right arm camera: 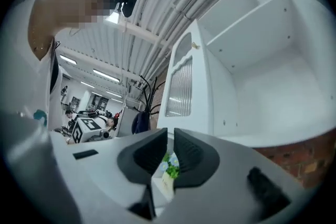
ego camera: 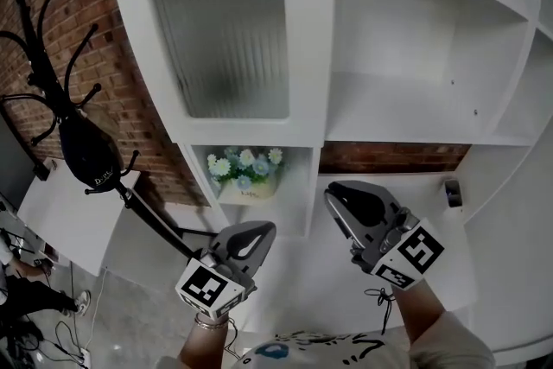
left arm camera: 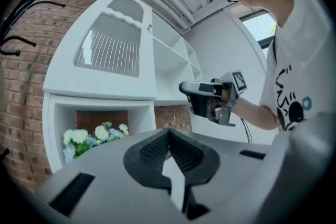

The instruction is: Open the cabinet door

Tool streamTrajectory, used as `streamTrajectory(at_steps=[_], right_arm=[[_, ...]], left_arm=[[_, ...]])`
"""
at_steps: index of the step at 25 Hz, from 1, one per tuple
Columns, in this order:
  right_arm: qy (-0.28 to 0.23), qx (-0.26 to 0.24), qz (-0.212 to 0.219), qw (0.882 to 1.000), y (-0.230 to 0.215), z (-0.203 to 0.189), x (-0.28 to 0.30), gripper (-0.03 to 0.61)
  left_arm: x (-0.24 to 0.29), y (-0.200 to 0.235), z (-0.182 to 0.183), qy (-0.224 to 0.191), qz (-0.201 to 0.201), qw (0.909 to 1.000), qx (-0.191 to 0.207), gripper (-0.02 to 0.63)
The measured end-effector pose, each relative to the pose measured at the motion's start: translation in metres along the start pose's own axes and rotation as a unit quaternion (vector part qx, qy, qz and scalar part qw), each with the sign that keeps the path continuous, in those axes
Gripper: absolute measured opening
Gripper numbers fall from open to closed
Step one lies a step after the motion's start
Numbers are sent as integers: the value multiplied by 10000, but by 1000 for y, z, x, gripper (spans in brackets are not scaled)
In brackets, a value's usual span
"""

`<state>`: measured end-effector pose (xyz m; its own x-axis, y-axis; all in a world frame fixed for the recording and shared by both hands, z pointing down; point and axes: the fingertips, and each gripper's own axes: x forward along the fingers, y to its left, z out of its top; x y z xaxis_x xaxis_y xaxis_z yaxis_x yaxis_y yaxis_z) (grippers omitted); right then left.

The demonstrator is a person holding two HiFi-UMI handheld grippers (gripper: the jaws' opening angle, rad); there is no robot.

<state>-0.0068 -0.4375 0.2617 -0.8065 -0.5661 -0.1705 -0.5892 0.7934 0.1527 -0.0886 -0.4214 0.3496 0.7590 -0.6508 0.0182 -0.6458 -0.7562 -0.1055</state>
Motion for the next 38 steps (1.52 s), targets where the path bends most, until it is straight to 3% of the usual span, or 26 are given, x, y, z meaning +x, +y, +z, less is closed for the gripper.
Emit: streamTrajectory(at_steps=[4,8,10,15,21,28,33,38], right_arm=[[-180,-61,-483,9987,-36,38,23,31],[-384,-115,-856,9955,-77,74,45,40],[-367,-214,-884,9952,-92,92,59,126],[-216,-729,-903,9930,-109,131,87,156],[-258,-836,-1014,9910,-104,148,92,155],[-537,-381,-357,9972,-65,165,68,103],[-658,-141,492,9965,-17,177,52,86],[-805,-26,1404,9868,37,189,43,78]], left_arm=[[14,7,31,-165,-288,9991,261,15],[25,6,55,-393,-467,9978,265,14],[27,3,60,-450,-499,9975,217,15],[26,-5,59,-519,-488,9975,41,15],[20,-9,47,-466,-375,9982,-88,15],[13,-20,42,-416,-351,9983,-192,15],[6,-36,34,-311,-305,9987,-257,15],[-12,-49,23,-182,-113,9990,-393,14]])
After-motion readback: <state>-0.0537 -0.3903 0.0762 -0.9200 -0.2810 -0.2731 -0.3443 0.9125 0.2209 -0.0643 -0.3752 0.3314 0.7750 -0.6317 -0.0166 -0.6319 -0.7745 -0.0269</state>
